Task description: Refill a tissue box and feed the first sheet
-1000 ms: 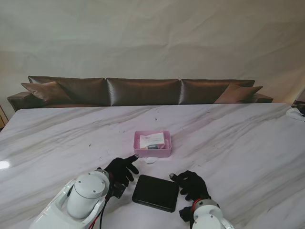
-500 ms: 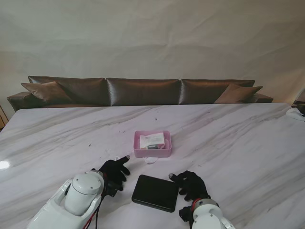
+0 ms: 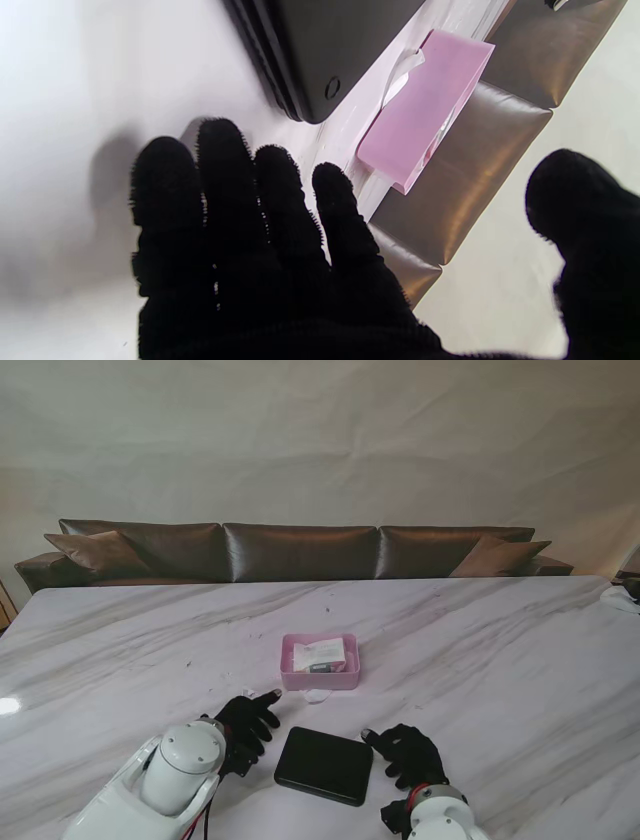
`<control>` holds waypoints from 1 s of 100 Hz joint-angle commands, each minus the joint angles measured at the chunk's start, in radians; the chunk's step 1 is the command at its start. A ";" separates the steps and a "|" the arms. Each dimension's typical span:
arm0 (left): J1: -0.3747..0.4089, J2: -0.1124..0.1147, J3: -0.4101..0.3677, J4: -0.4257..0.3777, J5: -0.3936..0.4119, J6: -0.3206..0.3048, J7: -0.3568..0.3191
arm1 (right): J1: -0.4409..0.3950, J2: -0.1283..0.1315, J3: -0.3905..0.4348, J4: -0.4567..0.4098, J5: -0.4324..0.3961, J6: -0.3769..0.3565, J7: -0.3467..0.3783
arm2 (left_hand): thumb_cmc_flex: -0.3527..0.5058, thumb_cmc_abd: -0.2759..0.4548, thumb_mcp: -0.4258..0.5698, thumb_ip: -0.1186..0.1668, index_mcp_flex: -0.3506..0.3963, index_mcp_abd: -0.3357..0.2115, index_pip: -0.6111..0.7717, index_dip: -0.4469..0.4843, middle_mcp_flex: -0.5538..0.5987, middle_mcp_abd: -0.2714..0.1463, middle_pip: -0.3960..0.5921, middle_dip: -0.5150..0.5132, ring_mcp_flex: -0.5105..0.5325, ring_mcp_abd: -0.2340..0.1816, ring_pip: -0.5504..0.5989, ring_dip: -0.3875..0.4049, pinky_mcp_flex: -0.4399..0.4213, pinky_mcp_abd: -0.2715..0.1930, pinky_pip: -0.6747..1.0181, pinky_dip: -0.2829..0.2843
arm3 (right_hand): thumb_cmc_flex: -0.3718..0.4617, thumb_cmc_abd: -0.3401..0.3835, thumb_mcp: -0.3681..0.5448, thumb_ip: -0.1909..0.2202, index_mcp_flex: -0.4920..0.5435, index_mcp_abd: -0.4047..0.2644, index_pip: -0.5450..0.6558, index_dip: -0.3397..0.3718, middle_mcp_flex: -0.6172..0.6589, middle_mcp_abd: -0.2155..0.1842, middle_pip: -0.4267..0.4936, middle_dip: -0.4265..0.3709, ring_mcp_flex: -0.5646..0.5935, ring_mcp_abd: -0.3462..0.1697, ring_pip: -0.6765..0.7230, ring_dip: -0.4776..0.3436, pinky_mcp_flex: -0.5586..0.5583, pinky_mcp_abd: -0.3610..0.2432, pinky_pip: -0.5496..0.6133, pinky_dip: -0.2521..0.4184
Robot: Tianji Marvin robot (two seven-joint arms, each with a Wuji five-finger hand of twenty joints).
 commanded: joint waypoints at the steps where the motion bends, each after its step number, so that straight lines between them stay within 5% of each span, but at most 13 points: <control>1: 0.024 -0.002 0.014 0.017 -0.006 0.015 -0.023 | -0.023 0.003 -0.002 -0.019 -0.010 0.006 0.023 | -0.004 0.027 -0.012 0.032 0.004 0.008 -0.007 -0.014 -0.012 0.030 -0.035 -0.024 -0.061 0.160 -0.102 -0.024 -0.034 0.004 0.370 0.017 | -0.001 0.000 -0.015 -0.007 0.018 0.038 -0.001 -0.010 0.034 0.028 0.016 0.000 0.019 0.035 0.011 0.000 0.025 0.035 0.034 -0.015; 36: 0.021 0.004 0.033 0.003 -0.013 0.017 -0.046 | -0.033 0.005 -0.019 -0.025 0.045 -0.025 0.043 | -0.006 0.029 -0.015 0.030 0.019 0.014 -0.010 -0.017 0.007 0.038 -0.034 -0.026 -0.042 0.163 -0.091 -0.039 -0.005 0.001 0.365 0.013 | 0.011 0.008 -0.024 -0.003 0.021 0.043 -0.003 -0.012 0.037 0.029 0.020 0.001 0.021 0.036 0.015 -0.001 0.029 0.036 0.037 -0.032; 100: -0.035 -0.017 0.071 0.063 -0.037 0.014 -0.019 | 0.116 -0.017 -0.068 0.099 0.162 -0.074 0.040 | -0.005 0.028 -0.013 0.032 0.011 0.012 -0.019 -0.021 -0.004 0.034 -0.037 -0.026 -0.056 0.160 -0.092 -0.050 -0.014 0.000 0.360 0.008 | 0.030 0.009 -0.035 0.001 0.027 0.037 0.003 -0.010 0.043 0.021 0.021 0.001 0.022 0.031 0.014 -0.003 0.024 0.034 0.040 -0.044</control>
